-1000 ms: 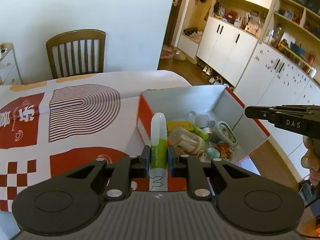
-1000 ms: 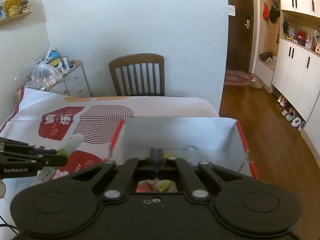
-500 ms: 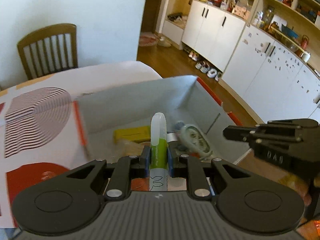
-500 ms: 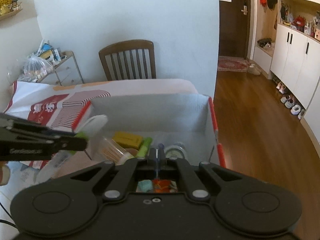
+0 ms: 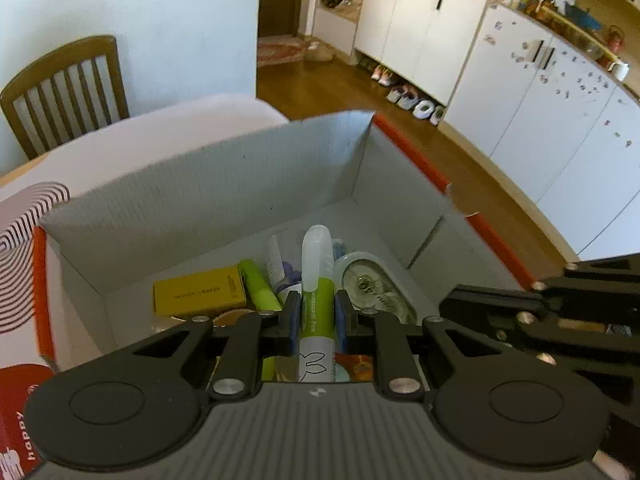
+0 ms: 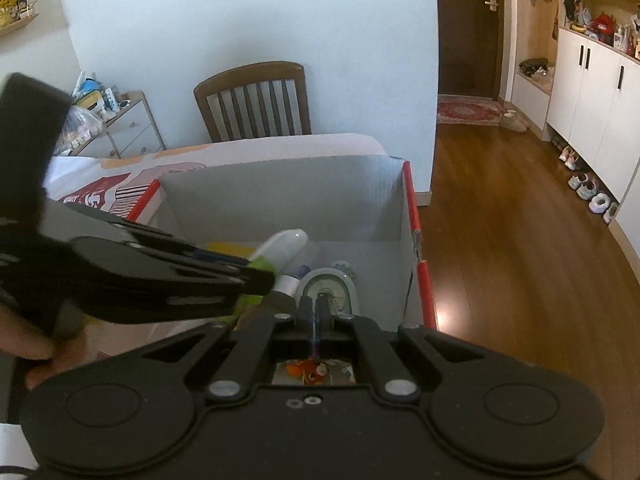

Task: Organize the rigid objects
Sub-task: 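Carry the glue stick and pink binder clip into the shoebox with both tools, then open both tools to release the glue stick and binder clip in the shoebox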

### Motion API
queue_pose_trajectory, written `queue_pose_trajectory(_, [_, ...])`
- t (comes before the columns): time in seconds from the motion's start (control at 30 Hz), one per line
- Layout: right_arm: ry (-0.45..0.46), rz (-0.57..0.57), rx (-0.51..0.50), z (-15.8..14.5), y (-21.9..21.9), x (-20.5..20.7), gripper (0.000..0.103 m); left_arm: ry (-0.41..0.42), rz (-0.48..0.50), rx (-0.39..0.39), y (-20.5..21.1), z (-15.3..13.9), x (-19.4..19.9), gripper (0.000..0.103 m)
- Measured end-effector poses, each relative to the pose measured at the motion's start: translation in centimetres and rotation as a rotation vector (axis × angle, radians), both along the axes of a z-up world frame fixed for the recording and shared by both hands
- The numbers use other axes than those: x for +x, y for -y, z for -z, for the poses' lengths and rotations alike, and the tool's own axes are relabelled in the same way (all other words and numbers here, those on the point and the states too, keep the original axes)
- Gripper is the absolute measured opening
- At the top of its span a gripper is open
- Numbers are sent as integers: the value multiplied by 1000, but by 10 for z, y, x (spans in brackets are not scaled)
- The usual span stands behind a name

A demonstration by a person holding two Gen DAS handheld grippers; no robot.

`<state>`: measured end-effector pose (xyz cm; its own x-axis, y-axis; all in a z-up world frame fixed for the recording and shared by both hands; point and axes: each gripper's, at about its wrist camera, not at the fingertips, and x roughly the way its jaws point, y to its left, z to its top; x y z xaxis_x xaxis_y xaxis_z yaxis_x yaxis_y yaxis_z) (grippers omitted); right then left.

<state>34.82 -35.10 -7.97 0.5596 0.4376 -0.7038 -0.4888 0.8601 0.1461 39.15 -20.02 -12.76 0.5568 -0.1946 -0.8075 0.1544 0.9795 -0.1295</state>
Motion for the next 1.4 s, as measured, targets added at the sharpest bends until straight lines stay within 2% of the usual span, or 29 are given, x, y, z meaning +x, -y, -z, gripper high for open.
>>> queue_pose_trajectory(0.3, [-23,-29,3,9,-3,5,1,-72,-36,0,0,22,9,18])
queue_pose_trajectory(0.63, [-25,-39,21,7,0,9,11,-57,-84,-30,-12,10,-4,18])
queue_pose_trajectory(1.0, [5,-36,36,-8,4,-7,20,70,-94,-27,-24,-29,-51,18])
queue_pose_trajectory(1.33, [82,-17,44,-33,-2,-32,40,187,-94,-15,-37,-64,-93,18])
queue_pose_trajectory(1.4, [90,-13,46,-36,-4,-36,42,201,-95,-11,-42,-70,-100,21])
